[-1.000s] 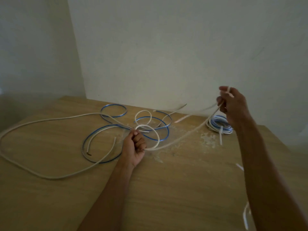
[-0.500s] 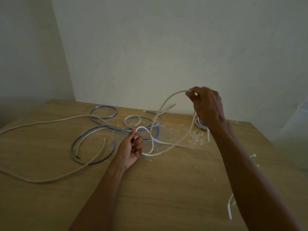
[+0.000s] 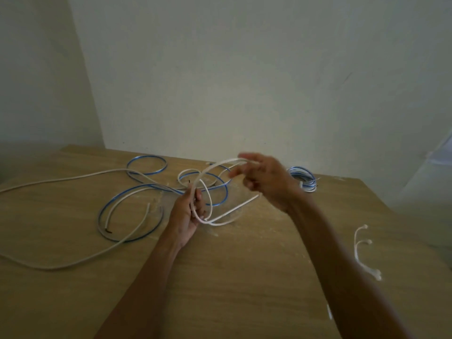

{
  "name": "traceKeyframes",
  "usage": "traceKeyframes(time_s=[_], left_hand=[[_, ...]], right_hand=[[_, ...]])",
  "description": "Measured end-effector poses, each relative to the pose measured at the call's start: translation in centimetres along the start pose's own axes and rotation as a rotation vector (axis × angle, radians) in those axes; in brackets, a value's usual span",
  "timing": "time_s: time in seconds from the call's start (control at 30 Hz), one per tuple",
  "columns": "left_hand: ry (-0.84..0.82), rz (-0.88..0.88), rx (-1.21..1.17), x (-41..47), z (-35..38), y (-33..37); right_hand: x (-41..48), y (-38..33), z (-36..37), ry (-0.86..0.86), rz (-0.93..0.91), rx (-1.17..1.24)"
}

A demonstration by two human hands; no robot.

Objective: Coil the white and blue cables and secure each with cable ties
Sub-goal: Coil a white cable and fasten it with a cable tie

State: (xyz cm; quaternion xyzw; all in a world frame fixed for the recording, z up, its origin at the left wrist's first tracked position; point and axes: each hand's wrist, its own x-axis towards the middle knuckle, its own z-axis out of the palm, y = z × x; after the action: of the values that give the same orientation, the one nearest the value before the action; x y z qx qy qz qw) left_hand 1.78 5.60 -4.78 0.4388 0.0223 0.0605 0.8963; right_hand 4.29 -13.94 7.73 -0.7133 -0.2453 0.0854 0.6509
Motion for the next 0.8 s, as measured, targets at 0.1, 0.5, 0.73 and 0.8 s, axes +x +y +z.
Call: traceKeyframes(time_s=[0.1,0.5,0.73,0.8], left_hand=[[-0.110,-0.018,-0.005,-0.2,-0.2,-0.2],[-0.025,-0.143,-0.034,-0.3,0.8,-0.1],[-0.144,-0.175,-0.284,0.0,1.0,-0.2],[-0.163,-0.153,-0.423,-0.1,0.3,0.4]], right_hand=[[-0.9,3.1,3.0,-0.013,-0.028,-0.276],[-3.6,5.0,6.7,-0.429,-0.086,-0.799],[-4.7,6.0,6.3,-0.487,0.003,-0.709],[-4.2,6.3,4.8,-0.113,-0.007,-0.275]])
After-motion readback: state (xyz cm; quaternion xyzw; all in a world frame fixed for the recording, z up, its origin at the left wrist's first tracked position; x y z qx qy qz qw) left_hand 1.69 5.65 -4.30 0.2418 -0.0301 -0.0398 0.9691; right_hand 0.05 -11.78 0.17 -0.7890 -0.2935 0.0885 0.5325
